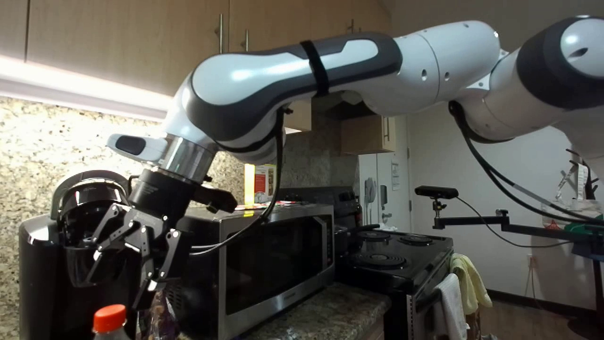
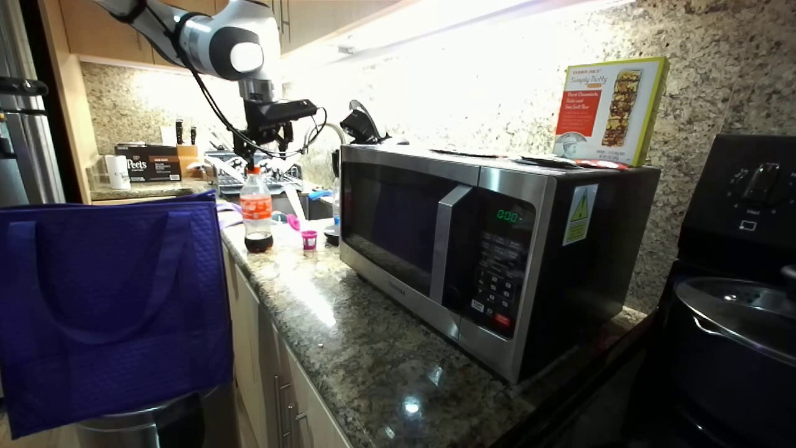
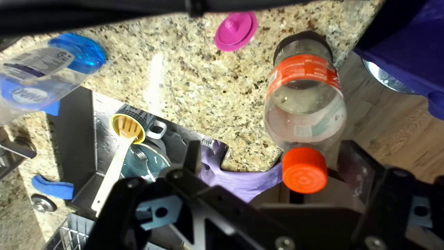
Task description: Close the microwave door, place the pink jar on the counter, then put the coca-cola bottle in the bag
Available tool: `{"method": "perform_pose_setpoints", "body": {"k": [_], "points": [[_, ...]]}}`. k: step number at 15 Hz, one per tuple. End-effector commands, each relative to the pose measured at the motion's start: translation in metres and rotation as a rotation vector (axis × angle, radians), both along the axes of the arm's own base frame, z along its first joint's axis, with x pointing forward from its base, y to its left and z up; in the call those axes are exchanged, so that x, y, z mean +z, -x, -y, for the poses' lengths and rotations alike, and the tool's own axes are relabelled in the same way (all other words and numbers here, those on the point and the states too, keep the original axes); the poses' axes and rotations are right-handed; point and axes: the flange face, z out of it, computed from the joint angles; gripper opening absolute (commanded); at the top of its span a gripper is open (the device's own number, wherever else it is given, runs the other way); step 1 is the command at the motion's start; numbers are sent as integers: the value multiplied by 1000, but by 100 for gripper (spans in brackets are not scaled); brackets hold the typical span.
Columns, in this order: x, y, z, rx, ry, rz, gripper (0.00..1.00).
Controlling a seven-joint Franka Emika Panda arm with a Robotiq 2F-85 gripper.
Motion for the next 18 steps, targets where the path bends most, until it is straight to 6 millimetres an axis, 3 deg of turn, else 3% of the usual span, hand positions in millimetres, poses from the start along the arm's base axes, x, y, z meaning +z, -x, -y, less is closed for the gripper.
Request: {"method": "perform_pose_setpoints", "body": {"k": [1,2,4,10,11,13,18], "points": [[-6,-23,-2,99,-60,-27,100],[-8,-25,-4,111,-67,-34,76],[-12,-30,-6,110,-79,-63,67],[-19,-34,-5,102,-99,-121,27],[-21,-34,-4,98,-97,-134,71],[-23,-33,-4,88,-92,-159,68],[-13,-26,4,-119,-60,-227,97]]}}
